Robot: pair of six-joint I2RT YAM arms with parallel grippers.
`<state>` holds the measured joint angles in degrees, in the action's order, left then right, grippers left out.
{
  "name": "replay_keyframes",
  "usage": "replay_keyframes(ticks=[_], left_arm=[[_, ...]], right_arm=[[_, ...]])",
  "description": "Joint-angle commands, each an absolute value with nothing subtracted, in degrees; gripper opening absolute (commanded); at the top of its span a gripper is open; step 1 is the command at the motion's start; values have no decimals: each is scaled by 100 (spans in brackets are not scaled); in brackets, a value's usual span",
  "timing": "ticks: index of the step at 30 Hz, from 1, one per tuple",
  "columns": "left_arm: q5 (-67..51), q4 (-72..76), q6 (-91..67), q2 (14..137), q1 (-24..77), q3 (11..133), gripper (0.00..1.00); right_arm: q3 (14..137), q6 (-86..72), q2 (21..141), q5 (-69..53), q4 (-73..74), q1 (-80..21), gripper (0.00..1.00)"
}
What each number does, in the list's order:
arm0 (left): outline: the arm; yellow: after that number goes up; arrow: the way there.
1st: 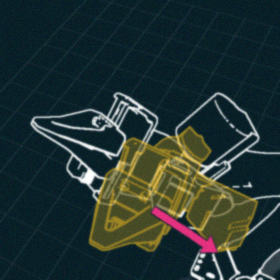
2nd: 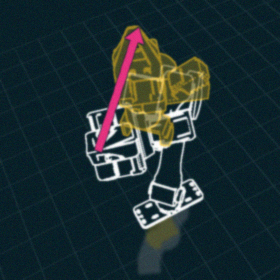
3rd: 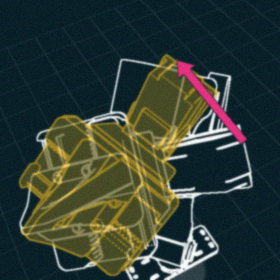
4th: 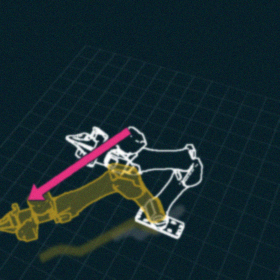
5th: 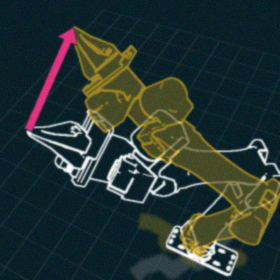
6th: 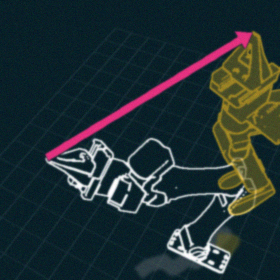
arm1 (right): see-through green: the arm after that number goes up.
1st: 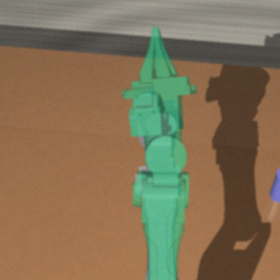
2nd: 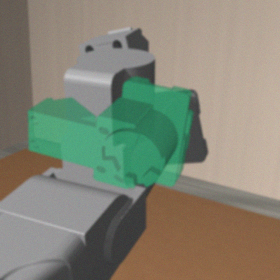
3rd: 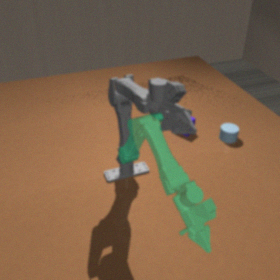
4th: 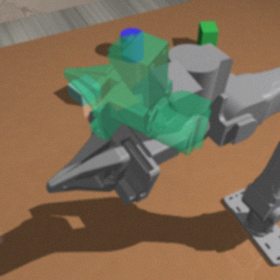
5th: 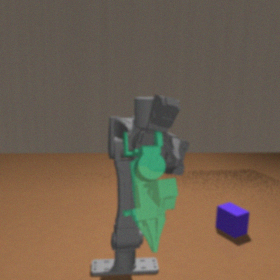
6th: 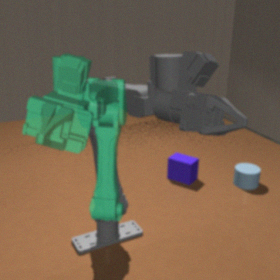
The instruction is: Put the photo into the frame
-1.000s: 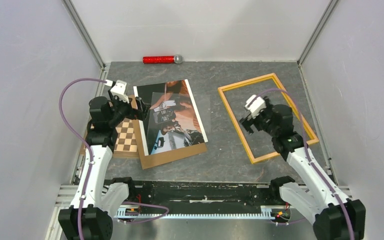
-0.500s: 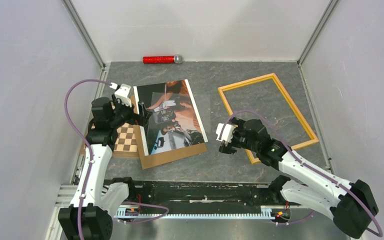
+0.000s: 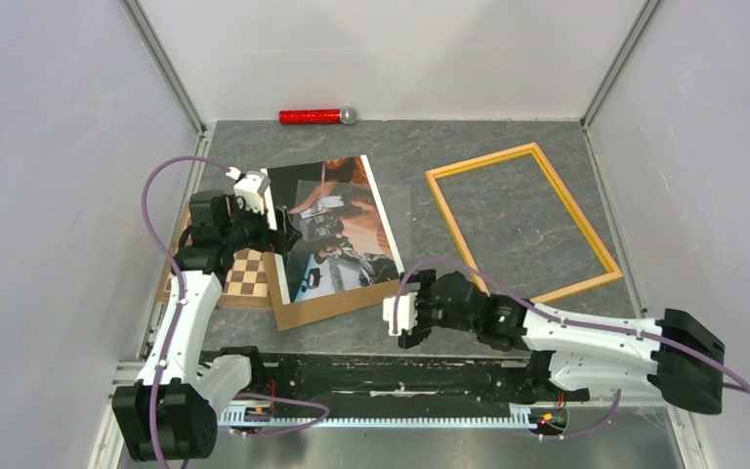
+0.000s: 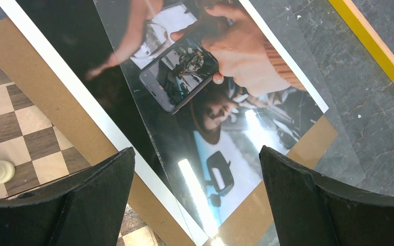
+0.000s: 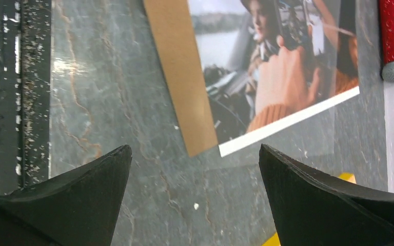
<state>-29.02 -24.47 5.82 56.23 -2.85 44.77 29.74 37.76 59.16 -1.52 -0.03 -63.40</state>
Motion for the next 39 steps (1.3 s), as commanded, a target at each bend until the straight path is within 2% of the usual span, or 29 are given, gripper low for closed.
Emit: replay_keyframes(ticks=[1,8,14,25,39], left_arm=[[-2831,-2522,655,5614,-266,4711,97],[-2718,-2470,635,5645,-270,4693,97],[-2705,-2435,680,5591,-264,4650,97],[-2693,-2304,696,5480,-261,4583,97],[-2683,-2066,569,5508,-262,4553,97]], right_arm=[[3019,3790,6386,567,-871,-6970,98],[3323,3620,7539,1165,-1556,-7908,99],[3436,3779,8325,2180,-2090,-8511,92],[3465,4069,9093,3055,-2810,-8912,85],[3348,4144,9830,3242,-3696,-9002,77]])
